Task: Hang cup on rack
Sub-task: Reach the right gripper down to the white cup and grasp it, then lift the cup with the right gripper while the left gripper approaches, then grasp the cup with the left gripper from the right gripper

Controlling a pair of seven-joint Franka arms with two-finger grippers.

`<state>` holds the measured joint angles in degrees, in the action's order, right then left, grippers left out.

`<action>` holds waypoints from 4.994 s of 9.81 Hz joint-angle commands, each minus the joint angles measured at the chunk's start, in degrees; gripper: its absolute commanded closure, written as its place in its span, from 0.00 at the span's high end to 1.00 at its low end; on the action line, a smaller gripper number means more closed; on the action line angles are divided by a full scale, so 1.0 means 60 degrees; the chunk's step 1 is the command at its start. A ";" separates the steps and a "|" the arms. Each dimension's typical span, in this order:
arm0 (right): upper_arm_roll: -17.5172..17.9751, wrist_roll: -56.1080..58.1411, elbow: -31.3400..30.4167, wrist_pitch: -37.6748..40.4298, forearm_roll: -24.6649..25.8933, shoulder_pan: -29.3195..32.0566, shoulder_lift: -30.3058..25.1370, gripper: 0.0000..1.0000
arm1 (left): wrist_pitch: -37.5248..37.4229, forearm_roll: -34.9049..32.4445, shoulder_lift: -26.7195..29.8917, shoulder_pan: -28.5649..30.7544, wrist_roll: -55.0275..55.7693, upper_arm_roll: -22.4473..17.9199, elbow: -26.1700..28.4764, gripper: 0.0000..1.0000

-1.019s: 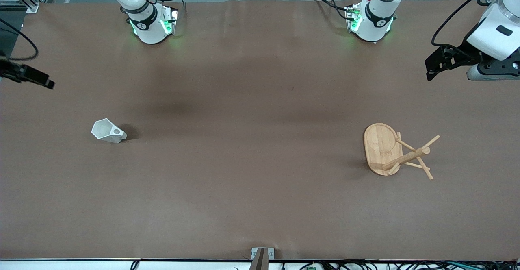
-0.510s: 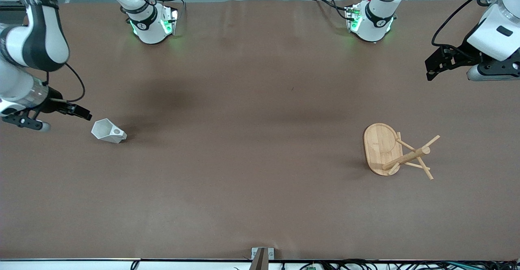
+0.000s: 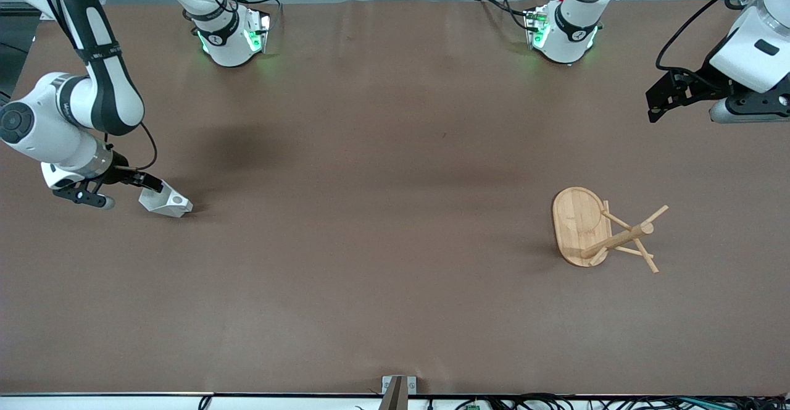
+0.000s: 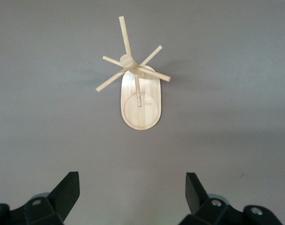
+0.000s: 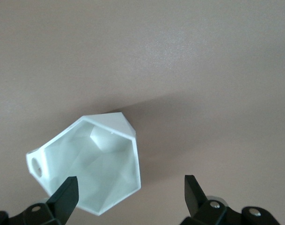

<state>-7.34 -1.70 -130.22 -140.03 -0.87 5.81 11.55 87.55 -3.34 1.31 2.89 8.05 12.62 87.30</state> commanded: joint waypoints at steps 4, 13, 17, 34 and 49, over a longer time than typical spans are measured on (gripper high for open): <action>0.0111 0.0094 -0.0196 -0.0378 -0.0059 0.0218 0.0448 0.59 | -0.0120 -0.0030 -0.0174 0.0031 -0.0155 0.0050 0.0040 1.00; 0.0096 0.1866 0.1496 0.2640 -0.0777 0.0101 0.0448 0.01 | -0.1788 0.0978 -0.0100 -0.0115 -0.0141 0.1464 0.0026 1.00; 0.0184 0.1196 0.2470 0.4673 -0.1271 -0.0104 -0.0209 0.01 | -0.0153 0.2122 -0.0466 -0.0276 -0.0227 0.3441 0.0011 1.00; 0.4022 -0.6192 0.3672 0.7209 -0.9698 -0.0632 -0.0973 0.00 | 0.7246 0.1977 -0.3088 -0.1507 -0.5338 0.6348 0.0348 0.99; 0.4344 -0.5576 0.2895 0.7797 -1.1368 -0.0647 -0.1559 0.00 | 0.7586 0.1259 -0.3851 -0.1463 -0.5663 0.6334 0.0816 0.31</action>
<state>18.09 -35.73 -110.95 -93.55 -66.75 1.63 4.64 132.80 4.95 -21.80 -6.20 -26.61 50.87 89.57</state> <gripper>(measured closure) 0.943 0.181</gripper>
